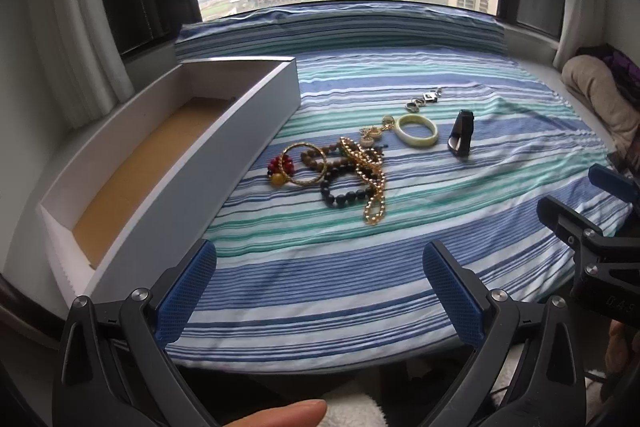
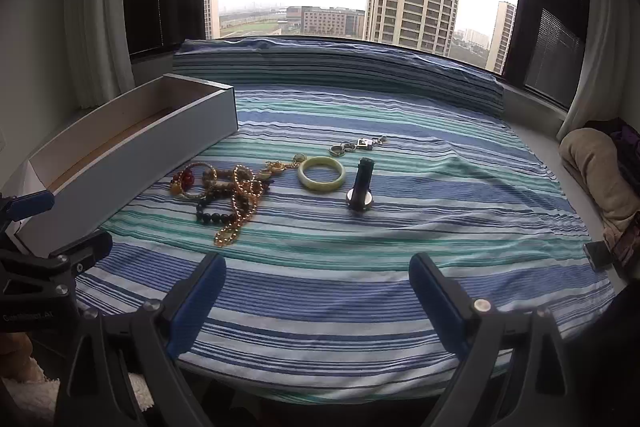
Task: Organize jewelry
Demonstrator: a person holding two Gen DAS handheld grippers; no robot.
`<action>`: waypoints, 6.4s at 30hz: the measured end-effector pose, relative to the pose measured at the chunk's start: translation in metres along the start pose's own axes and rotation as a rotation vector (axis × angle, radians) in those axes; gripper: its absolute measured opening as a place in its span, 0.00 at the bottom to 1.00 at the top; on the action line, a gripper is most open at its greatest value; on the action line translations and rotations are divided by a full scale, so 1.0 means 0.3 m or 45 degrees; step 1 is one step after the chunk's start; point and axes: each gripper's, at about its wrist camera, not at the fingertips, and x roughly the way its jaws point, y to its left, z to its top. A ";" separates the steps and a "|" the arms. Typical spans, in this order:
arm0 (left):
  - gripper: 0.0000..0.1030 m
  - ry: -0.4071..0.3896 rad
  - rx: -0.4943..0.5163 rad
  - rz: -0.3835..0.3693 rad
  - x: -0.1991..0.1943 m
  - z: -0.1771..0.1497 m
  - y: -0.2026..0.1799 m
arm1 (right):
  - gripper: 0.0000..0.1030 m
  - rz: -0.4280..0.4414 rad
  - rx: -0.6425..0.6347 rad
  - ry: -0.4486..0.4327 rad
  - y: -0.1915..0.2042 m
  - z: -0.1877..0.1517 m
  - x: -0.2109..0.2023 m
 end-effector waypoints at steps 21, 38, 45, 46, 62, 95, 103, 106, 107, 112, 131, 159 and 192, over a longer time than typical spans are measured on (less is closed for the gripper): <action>1.00 -0.038 0.066 -0.037 -0.001 0.026 -0.051 | 0.92 -0.017 0.014 0.000 -0.047 0.015 -0.007; 1.00 -0.026 0.016 -0.006 0.013 0.029 -0.022 | 0.92 0.024 0.053 0.017 -0.052 0.005 -0.024; 1.00 0.006 0.000 -0.008 0.032 0.023 -0.015 | 0.92 0.045 0.041 0.038 -0.044 -0.001 -0.014; 1.00 0.006 -0.005 -0.009 0.033 0.023 -0.012 | 0.92 0.047 0.042 0.036 -0.045 -0.001 -0.013; 1.00 0.024 -0.054 -0.010 0.043 0.034 0.014 | 0.92 0.019 0.030 0.053 -0.042 -0.002 0.008; 1.00 -0.030 -0.050 0.033 -0.017 0.092 0.030 | 0.92 0.028 0.107 -0.067 -0.143 0.073 -0.051; 1.00 -0.029 -0.048 0.024 -0.011 0.096 0.049 | 0.92 0.041 0.103 -0.066 -0.127 0.078 -0.050; 1.00 -0.018 -0.061 0.019 -0.002 0.093 0.058 | 0.92 0.032 0.111 -0.064 -0.131 0.079 -0.049; 1.00 -0.015 -0.065 0.017 0.000 0.093 0.061 | 0.92 0.028 0.114 -0.059 -0.134 0.080 -0.048; 1.00 -0.001 -0.079 0.014 0.016 0.097 0.085 | 0.92 0.020 0.110 -0.041 -0.132 0.085 -0.039; 0.99 0.392 -0.070 -0.282 0.588 0.246 0.166 | 0.92 0.059 0.152 0.046 -0.157 0.052 0.021; 0.60 0.501 -0.029 -0.264 0.639 0.179 0.183 | 0.92 0.106 0.231 0.133 -0.204 0.023 0.098; 0.68 0.368 -0.059 -0.190 0.557 0.104 0.180 | 0.92 0.309 0.217 0.249 -0.369 0.119 0.451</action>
